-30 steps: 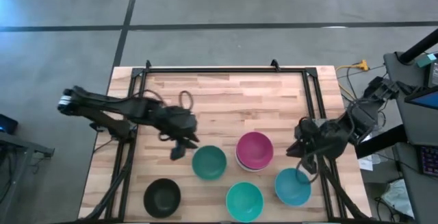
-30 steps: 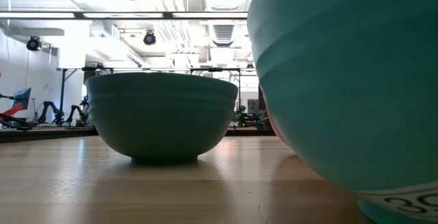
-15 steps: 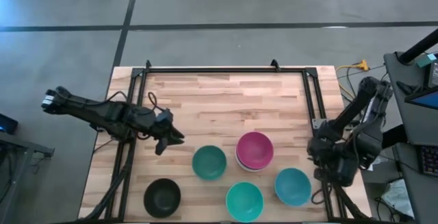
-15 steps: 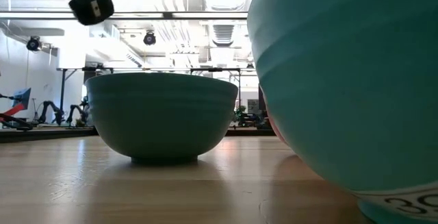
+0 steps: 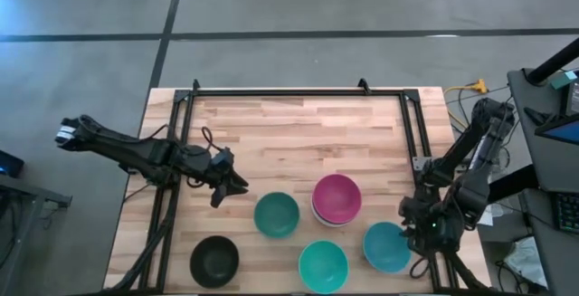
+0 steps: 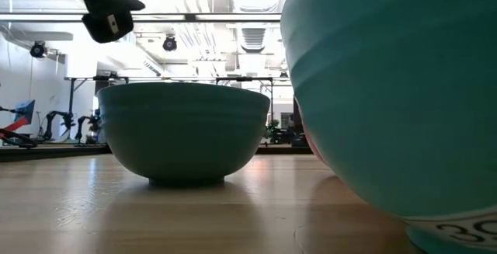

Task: Nest bowls inside each other
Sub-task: Stack the blue bowl on top of the pink bowl

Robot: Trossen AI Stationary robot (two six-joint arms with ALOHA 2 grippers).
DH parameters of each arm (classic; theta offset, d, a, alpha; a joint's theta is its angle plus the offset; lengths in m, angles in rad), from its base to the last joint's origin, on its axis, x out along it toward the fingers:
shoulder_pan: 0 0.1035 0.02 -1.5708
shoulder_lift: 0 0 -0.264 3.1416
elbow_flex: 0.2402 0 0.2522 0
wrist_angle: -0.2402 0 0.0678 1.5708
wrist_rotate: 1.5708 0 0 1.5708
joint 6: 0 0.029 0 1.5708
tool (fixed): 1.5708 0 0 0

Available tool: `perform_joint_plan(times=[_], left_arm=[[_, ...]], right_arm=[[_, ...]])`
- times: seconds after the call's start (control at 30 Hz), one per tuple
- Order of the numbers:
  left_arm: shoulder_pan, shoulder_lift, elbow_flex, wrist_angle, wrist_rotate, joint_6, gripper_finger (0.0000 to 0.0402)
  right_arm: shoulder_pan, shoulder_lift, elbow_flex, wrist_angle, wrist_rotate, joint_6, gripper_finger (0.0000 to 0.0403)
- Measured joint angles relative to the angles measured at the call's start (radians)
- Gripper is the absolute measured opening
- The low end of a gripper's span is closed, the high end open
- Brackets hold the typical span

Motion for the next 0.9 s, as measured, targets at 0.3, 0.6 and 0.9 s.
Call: perform_joint_plan(times=[0.3, 0.6, 0.9], left_arm=[[0.0, 0.077, 0.001, 0.09, 0.066, -0.001, 0.0109], [-0.002, 0.134, 0.002, 0.18, 0.125, -0.028, 0.0109], [-0.013, 0.14, 0.002, 0.18, 0.131, -0.052, 0.0109]], right_arm=[[-0.057, -0.002, -0.127, 0.066, 0.005, 0.011, 0.0169], [-0.104, -0.001, -0.206, 0.229, -0.064, -0.055, 0.0164], [-0.124, 0.0, -0.234, 0.227, -0.079, -0.019, 0.0128]])
